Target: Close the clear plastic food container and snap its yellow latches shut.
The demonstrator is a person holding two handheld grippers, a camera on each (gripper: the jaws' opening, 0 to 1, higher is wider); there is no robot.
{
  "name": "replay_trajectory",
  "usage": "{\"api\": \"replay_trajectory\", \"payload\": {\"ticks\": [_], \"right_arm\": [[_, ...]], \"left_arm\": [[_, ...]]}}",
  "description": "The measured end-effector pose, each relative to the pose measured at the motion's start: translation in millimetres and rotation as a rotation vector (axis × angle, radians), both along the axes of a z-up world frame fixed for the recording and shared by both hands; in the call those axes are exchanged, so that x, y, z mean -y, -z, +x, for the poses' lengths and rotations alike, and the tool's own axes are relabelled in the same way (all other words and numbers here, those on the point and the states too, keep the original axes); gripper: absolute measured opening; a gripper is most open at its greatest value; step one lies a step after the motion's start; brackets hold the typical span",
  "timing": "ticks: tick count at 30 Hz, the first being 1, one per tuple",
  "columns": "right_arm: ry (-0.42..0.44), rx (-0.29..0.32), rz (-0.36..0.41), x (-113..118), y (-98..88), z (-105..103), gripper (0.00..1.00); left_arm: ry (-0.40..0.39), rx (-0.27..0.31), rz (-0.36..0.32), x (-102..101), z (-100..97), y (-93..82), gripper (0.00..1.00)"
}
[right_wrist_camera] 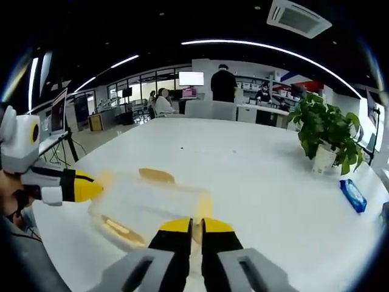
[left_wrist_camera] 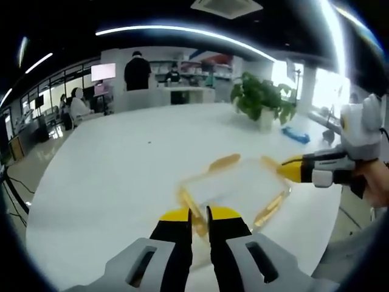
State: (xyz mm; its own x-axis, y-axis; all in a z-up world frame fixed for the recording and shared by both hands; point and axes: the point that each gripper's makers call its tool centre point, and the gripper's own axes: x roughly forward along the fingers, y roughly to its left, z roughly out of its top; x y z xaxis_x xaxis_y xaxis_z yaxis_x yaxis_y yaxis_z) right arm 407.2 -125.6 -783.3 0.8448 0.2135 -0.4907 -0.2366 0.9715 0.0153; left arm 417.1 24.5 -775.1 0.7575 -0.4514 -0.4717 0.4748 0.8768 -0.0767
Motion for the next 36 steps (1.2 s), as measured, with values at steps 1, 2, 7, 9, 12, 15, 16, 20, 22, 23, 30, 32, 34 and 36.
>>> {"api": "replay_trajectory", "payload": {"ticks": [1, 2, 7, 9, 12, 15, 16, 20, 22, 23, 30, 32, 34, 36], "right_arm": [[0.001, 0.0, 0.0, 0.2, 0.0, 0.0, 0.01], [0.003, 0.0, 0.0, 0.8, 0.4, 0.1, 0.01], [-0.002, 0.0, -0.013, 1.4, 1.4, 0.5, 0.01], [0.001, -0.001, -0.011, 2.9, 1.9, 1.5, 0.01], [0.002, -0.006, -0.019, 5.5, 4.1, 2.5, 0.01], [0.006, -0.01, -0.019, 6.9, 6.1, 2.3, 0.01], [0.006, -0.011, -0.019, 7.2, 6.7, 2.0, 0.01], [0.004, -0.018, -0.023, 7.2, 11.3, 2.6, 0.01], [0.003, -0.023, -0.027, 7.3, 12.7, 3.1, 0.01], [0.0, -0.022, -0.028, 7.1, 12.7, 3.6, 0.01], [-0.001, -0.028, -0.042, 8.9, 16.9, 4.2, 0.01], [0.002, -0.026, -0.035, 8.9, 17.6, 4.0, 0.01], [0.002, -0.025, -0.036, 8.6, 17.6, 4.1, 0.01], [0.006, -0.026, -0.028, 8.7, 17.9, 4.5, 0.01]], "left_arm": [[0.001, -0.001, 0.002, 0.4, 0.1, 0.4, 0.06], [0.004, -0.001, 0.003, 1.0, 0.2, 0.8, 0.06], [0.002, -0.012, 0.002, 1.8, 1.1, 3.9, 0.06], [-0.003, -0.018, -0.014, 2.6, 1.6, 4.2, 0.06], [0.001, -0.021, -0.013, 5.2, 2.0, 6.3, 0.06], [0.003, -0.023, -0.011, 6.9, 2.5, 7.8, 0.06], [0.004, -0.024, -0.011, 7.2, 2.5, 8.2, 0.06], [0.002, -0.031, -0.007, 7.2, 3.1, 11.6, 0.06], [0.007, -0.032, -0.003, 7.5, 3.2, 13.7, 0.06], [0.007, -0.034, -0.001, 7.3, 3.4, 14.9, 0.06], [0.006, -0.044, -0.003, 9.1, 3.9, 19.4, 0.06], [0.007, -0.045, 0.001, 9.1, 4.3, 21.0, 0.06], [0.004, -0.048, 0.0, 8.9, 4.1, 22.5, 0.06], [0.0, -0.046, -0.002, 8.9, 4.7, 22.5, 0.06]]}}
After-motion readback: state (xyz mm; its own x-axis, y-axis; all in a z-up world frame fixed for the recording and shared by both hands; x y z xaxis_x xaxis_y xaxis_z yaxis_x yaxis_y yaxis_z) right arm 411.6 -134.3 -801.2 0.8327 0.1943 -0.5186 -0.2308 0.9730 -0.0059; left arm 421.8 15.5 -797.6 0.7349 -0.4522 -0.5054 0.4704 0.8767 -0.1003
